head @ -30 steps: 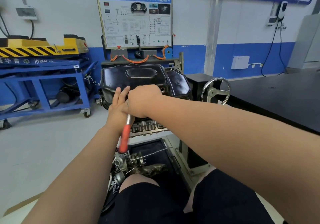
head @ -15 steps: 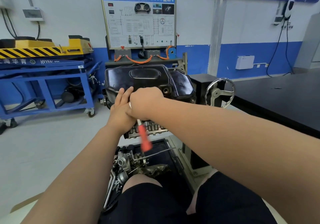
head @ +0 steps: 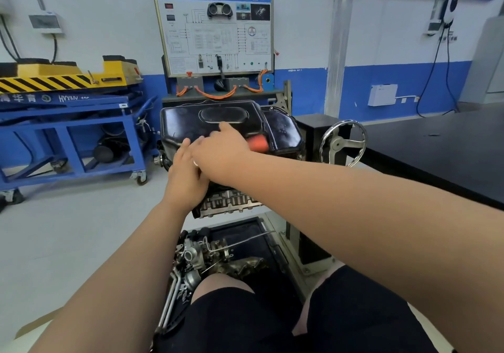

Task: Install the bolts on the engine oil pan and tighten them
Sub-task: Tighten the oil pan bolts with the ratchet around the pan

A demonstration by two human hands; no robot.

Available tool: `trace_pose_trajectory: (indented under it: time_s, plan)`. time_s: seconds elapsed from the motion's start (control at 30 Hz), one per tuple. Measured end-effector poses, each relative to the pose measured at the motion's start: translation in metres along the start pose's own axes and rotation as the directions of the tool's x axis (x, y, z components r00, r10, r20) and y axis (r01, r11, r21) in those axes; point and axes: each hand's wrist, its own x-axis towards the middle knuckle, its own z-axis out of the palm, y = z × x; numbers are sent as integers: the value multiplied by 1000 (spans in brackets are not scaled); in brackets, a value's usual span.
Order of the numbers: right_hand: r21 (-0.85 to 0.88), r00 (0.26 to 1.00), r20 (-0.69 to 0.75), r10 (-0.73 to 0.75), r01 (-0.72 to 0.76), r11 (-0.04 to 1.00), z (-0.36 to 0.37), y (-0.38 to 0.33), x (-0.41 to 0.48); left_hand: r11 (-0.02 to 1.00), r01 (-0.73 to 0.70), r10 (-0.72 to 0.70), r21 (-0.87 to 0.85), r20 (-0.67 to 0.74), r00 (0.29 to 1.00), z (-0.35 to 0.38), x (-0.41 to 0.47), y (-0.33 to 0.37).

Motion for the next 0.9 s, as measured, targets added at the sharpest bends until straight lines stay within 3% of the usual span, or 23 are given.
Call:
trace_pose_trajectory:
  time_s: [0.1, 0.2, 0.27, 0.3, 0.37, 0.4, 0.43, 0.5, 0.53, 0.6, 0.67, 0.77, 0.9]
  plan:
    - [313, 971, 36, 235, -235, 920, 6, 4, 3, 981, 7, -20, -192, -65, 998, -6, 3, 8]
    - [361, 956, -54, 288, -250, 899, 20, 9, 7, 945, 84, -143, -317, -169, 975, -14, -6, 28]
    - [418, 946, -93, 311, -247, 875, 31, 10, 10, 880, 256, -323, -401, -110, 940, -20, -15, 40]
    - [464, 940, -83, 332, -259, 847, 36, 10, 12, 791, 351, -414, -501, -16, 910, -23, -19, 44]
    - [569, 919, -9, 394, -320, 758, 43, 11, 14, 480, 512, -525, -713, 234, 818, -32, -24, 50]
    - [617, 902, 45, 429, -363, 698, 46, 12, 14, 350, 550, -517, -758, 334, 788, -37, -25, 54]
    - [666, 886, 93, 454, -394, 633, 48, 12, 16, 289, 575, -487, -766, 399, 777, -41, -26, 58]
    - [751, 886, 112, 450, -372, 545, 51, 11, 19, 341, 604, -456, -721, 435, 777, -44, -28, 67]
    - [762, 897, 63, 438, -326, 559, 52, 12, 19, 443, 611, -475, -656, 407, 780, -45, -28, 70]
    - [699, 900, -148, 411, -199, 687, 54, 20, 19, 734, 567, -503, -373, 262, 823, -49, -24, 69]
    - [546, 922, -299, 245, -45, 837, 60, 39, 22, 893, 436, -419, -111, 147, 896, -57, -20, 61]
    - [371, 973, -225, -51, 134, 919, 71, 56, 35, 955, 297, -296, 24, 163, 941, -67, -11, 54]
    - [329, 966, -182, -183, 235, 915, 74, 47, 63, 984, 143, -159, 110, 158, 975, -64, 0, 55]
